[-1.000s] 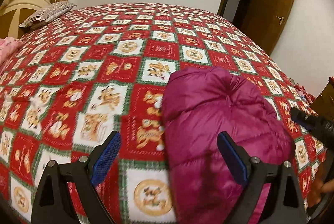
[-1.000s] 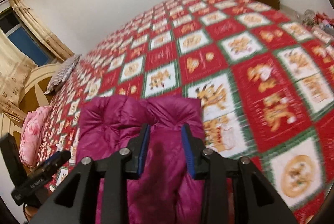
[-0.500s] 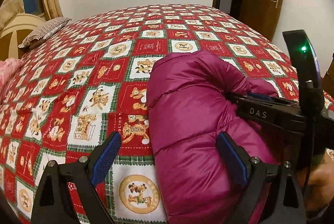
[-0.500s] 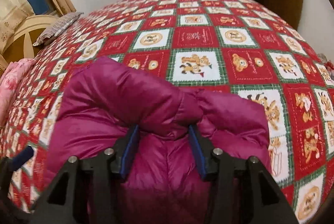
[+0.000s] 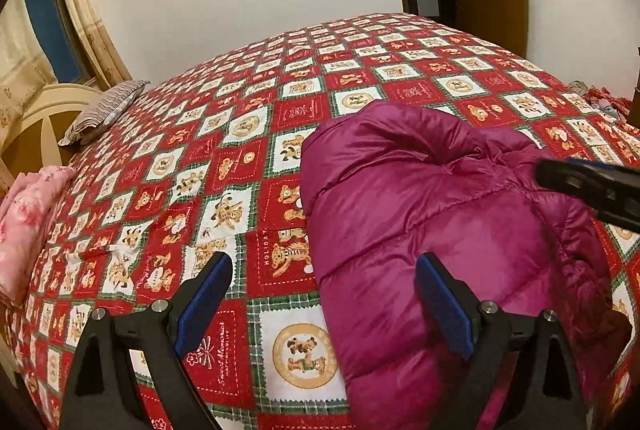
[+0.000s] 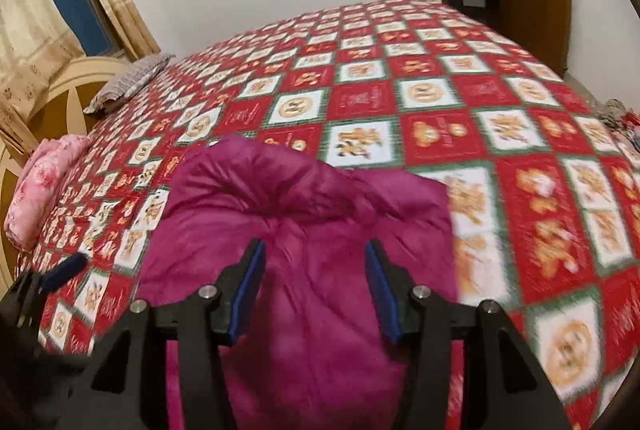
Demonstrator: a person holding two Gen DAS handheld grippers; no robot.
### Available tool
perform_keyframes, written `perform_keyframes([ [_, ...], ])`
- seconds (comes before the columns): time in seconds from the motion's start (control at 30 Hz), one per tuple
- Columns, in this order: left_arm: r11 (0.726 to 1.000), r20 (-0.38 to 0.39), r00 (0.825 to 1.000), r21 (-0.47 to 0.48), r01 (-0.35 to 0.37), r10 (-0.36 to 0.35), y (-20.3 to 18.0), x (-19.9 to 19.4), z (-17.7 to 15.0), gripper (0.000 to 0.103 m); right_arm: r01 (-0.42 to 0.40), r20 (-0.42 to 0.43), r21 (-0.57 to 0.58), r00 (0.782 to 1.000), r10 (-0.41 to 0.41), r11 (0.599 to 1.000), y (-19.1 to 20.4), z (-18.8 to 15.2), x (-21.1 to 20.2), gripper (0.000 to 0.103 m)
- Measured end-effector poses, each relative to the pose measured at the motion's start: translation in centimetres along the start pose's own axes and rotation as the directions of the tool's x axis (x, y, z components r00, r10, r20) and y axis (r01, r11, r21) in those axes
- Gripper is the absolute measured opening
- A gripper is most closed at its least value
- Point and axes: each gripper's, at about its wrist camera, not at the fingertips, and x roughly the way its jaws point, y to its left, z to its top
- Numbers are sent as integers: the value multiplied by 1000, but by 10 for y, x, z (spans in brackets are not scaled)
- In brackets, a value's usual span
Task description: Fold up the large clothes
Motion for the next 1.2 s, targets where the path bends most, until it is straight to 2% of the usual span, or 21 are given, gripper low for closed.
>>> perform_keyframes([
  [0.17, 1000, 8, 1000, 1, -15, 15, -4, -6, -4, 94, -5, 7, 47, 1000, 5, 999, -24, -28, -35, 57],
  [0.23, 1000, 12, 1000, 9, -23, 23, -6, -8, -5, 94, -7, 6, 67, 1000, 7, 998, -31, -38, -44, 60],
  [0.33, 999, 23, 1000, 29, -14, 13, -11, -10, -8, 94, -20, 17, 97, 1000, 18, 995, -38, -46, -53, 70],
  [0.5, 999, 16, 1000, 39, 20, -20, -15, -12, -9, 94, -74, 27, 157, 997, 71, 985, -49, -48, -55, 77],
  [0.57, 995, 10, 995, -13, 102, -102, -5, -12, -6, 94, -78, 23, 165, 997, 75, 983, -52, -46, -54, 77],
  [0.63, 955, 22, 966, -149, 258, -257, 20, -9, -4, 94, -92, 27, 165, 996, 89, 982, -55, -41, -53, 77],
  [0.67, 908, 34, 942, -256, 331, -334, 38, -3, -4, 94, -101, 35, 171, 995, 96, 980, -57, -39, -54, 79],
  [0.7, 870, 40, 928, -336, 361, -370, 51, 3, -5, 94, -108, 44, 181, 994, 101, 978, -60, -37, -54, 86],
  [0.77, 792, 28, 914, -488, 366, -405, 72, 24, -8, 94, -129, 56, 198, 991, 120, 972, -65, -33, -50, 98],
  [0.8, 764, 17, 907, -533, 363, -420, 77, 35, -9, 94, -130, 43, 190, 991, 125, 973, -64, -29, -44, 100],
  [0.87, 735, -3, 895, -572, 364, -446, 78, 52, -10, 94, -127, 14, 160, 992, 126, 979, -60, -24, -33, 100],
  [0.97, 744, -34, 898, -574, 342, -440, 68, 69, -7, 94, -136, 0, 140, 990, 138, 981, -56, -19, -12, 99],
  [1.03, 751, -32, 895, -558, 353, -444, 58, 74, -5, 94, -151, -11, 154, 988, 155, 976, -57, -19, 2, 99],
  [1.1, 769, -41, 896, -532, 354, -441, 48, 76, -3, 94, -147, -30, 147, 988, 153, 978, -55, -21, 15, 97],
  [1.2, 796, -53, 907, -502, 337, -418, 44, 76, -1, 94, -176, -64, 142, 980, 187, 974, -52, -28, 31, 92],
])
